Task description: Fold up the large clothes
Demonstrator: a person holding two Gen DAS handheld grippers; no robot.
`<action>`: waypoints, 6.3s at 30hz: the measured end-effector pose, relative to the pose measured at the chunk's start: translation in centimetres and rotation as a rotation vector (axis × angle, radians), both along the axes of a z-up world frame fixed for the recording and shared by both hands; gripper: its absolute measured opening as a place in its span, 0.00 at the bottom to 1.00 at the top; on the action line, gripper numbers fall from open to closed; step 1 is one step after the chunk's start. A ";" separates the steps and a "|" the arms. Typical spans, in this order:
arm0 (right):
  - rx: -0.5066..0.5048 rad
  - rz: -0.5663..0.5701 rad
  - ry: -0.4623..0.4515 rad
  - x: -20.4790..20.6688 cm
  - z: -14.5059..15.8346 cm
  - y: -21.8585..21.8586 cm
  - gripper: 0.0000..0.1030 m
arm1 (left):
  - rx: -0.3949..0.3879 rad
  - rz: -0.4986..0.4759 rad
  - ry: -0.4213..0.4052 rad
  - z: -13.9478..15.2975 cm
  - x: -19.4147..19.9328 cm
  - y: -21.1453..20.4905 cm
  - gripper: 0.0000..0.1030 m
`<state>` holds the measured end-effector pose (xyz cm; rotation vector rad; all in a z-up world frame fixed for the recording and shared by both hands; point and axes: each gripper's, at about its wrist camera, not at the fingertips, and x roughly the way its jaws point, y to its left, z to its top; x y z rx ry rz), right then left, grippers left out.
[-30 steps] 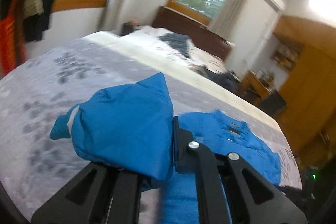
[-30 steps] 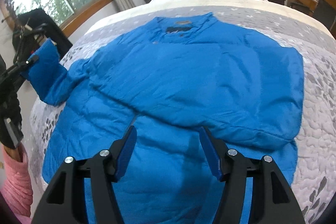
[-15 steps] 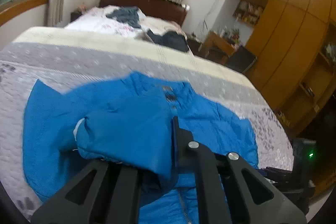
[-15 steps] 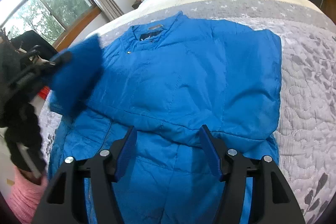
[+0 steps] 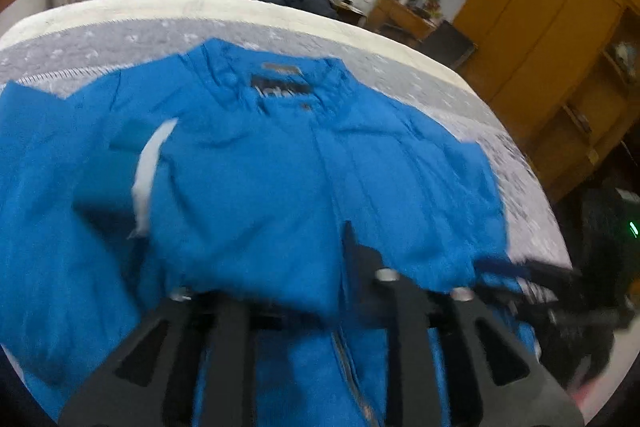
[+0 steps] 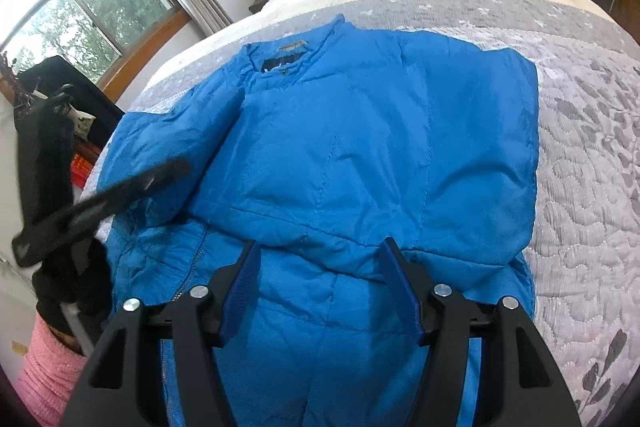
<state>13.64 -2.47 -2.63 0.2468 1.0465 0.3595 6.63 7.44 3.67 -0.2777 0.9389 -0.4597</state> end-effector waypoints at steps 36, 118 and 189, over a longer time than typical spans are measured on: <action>0.122 0.101 0.113 8.1 3.2 9.8 0.20 | 0.053 0.248 -0.137 2.4 -2.5 13.4 0.45; -0.005 -0.197 -0.034 2.4 2.2 -5.6 0.41 | 0.165 0.242 -0.039 -0.1 -2.7 11.3 0.58; 0.176 0.062 -0.194 -13.0 12.4 -6.4 0.12 | -0.277 0.084 -0.088 7.0 -16.1 15.1 0.11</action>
